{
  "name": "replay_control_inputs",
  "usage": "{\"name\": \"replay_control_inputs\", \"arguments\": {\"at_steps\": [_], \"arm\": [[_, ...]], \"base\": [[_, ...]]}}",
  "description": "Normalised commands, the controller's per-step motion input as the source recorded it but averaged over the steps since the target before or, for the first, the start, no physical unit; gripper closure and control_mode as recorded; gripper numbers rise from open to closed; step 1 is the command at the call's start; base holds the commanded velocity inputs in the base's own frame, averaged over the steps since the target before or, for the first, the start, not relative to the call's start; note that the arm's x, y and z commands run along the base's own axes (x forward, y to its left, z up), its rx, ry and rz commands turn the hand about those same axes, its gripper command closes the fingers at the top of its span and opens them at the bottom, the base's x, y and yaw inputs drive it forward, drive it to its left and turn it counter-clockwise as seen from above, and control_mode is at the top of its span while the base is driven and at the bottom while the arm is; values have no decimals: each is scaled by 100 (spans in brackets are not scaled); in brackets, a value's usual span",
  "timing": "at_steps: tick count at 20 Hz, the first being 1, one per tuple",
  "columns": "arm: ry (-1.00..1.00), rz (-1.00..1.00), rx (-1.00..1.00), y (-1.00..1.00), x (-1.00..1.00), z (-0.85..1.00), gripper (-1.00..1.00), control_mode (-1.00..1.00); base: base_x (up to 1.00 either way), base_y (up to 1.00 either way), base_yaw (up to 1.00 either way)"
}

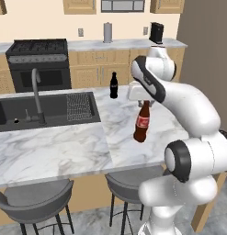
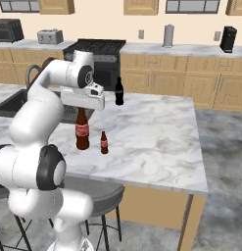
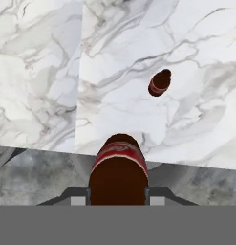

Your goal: Place the large bottle from the dining counter next to the other large bottle outside the sink, and place the small bottle from the dining counter next to the other small bottle inside the sink.

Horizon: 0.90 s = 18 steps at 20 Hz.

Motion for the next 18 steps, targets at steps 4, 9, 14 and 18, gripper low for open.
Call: {"name": "replay_control_inputs", "arguments": {"at_steps": [4, 9, 14, 18], "arm": [[0, 0, -1, 0, -56, 47, 100, -100], [-7, 0, -1, -2, -72, 9, 100, -100], [-23, 0, 0, -1, -84, 0, 100, -100], [-24, -1, 0, 0, -62, 0, 100, -100]], "base": [[0, 0, 0], [0, 0, 0], [0, 0, 0], [0, 0, 0]]}}
